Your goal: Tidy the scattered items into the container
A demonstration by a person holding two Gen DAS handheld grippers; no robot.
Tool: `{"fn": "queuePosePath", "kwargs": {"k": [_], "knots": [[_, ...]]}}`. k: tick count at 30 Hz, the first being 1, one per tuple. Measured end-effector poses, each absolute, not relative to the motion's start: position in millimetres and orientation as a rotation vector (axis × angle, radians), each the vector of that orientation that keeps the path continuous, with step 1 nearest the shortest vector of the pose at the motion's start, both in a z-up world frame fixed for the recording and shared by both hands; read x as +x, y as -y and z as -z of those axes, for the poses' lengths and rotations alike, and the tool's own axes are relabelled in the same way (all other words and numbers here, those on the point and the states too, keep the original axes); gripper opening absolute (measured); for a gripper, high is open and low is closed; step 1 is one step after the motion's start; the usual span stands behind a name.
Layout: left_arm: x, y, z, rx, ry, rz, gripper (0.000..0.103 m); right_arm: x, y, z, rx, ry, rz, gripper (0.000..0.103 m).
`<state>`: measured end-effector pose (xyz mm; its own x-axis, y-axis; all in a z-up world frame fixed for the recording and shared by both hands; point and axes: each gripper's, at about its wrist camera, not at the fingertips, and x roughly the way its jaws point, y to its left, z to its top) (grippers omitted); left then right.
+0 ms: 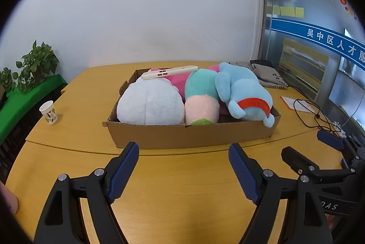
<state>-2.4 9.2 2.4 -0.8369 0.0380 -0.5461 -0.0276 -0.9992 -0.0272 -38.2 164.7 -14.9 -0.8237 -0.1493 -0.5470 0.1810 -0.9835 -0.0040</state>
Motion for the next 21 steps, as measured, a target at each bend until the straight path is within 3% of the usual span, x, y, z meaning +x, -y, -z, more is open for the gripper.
{"fn": "queuePosePath", "kwargs": {"k": [9, 21], "knots": [[3, -5, -2, -0.883, 0.059, -3.028, 0.081, -34, -163, 14, 0.819, -0.167, 2.869, 0.103], [-4, -7, 7, -0.922, 0.021, -3.013, 0.081, -38, -169, 17, 0.84, -0.127, 2.851, 0.103]]}}
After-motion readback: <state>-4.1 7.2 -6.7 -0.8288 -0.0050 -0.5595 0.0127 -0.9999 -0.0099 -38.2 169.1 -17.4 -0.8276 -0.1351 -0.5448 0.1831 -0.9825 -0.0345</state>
